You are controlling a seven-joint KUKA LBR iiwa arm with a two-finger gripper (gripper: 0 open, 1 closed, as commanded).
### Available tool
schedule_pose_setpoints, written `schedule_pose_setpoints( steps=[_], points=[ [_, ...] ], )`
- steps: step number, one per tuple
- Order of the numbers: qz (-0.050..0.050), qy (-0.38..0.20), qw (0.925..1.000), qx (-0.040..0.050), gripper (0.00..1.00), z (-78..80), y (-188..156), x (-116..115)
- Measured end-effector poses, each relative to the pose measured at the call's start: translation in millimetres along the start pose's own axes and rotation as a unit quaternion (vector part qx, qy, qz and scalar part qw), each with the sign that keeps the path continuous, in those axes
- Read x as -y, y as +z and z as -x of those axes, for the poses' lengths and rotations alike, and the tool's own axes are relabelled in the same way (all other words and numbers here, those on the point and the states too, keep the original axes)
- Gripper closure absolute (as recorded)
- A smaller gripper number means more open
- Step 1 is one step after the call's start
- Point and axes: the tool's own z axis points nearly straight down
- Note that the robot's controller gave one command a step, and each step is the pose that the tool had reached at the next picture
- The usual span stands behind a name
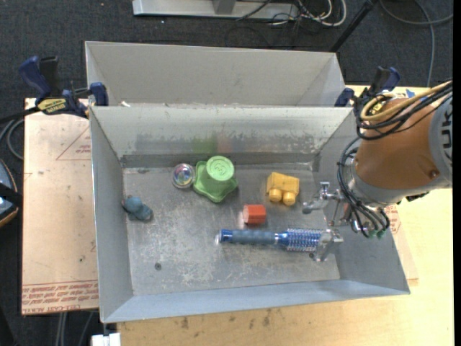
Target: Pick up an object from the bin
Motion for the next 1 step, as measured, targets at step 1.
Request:
schedule_pose_setpoints(
  steps=[1],
  points=[
    [0.001, 0.047, 0.9989, 0.0023, 0.00, 32.1, 77.3, 0.1]
  ],
)
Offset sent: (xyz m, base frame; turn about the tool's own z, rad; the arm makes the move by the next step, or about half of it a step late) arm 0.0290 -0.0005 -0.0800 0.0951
